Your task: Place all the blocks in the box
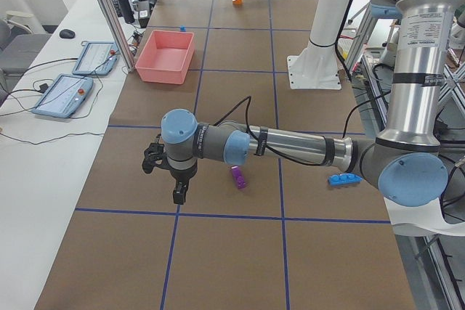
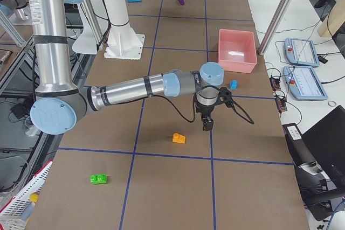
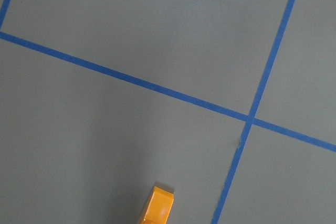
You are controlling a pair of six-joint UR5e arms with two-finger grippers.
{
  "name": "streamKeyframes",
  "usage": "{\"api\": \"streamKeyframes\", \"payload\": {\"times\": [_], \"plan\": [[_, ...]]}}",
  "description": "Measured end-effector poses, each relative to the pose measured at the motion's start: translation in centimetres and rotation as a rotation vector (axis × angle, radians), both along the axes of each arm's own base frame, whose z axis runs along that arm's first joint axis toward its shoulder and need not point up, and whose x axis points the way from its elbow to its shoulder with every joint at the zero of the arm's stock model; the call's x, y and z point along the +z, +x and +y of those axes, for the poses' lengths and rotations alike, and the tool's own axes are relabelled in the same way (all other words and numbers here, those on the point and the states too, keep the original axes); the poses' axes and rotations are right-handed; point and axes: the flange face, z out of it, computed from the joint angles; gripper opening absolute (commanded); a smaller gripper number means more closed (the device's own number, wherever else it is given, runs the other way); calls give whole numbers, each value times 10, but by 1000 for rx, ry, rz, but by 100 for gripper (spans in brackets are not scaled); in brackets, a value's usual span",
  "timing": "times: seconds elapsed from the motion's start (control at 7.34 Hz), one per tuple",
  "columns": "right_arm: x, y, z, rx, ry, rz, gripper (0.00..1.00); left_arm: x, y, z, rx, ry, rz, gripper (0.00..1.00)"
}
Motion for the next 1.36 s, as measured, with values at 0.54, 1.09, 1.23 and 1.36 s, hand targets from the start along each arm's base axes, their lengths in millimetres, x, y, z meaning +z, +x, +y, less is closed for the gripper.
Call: {"api": "streamKeyframes", "payload": {"times": [0.54,1.09,1.23,1.36], "plan": [[3,-5,1,-11,-8,-2,100,9,38,22,74,94,28,100],[2,-9,2,-19,-5,-2,100,-12,101,42,239,276,42,100],[2,-10,2,-20,-4,-2,100,-16,117,48,292,325,29,100],[2,-10,2,-20,-3,-2,100,-17,138,54,366,374,11,100]]}}
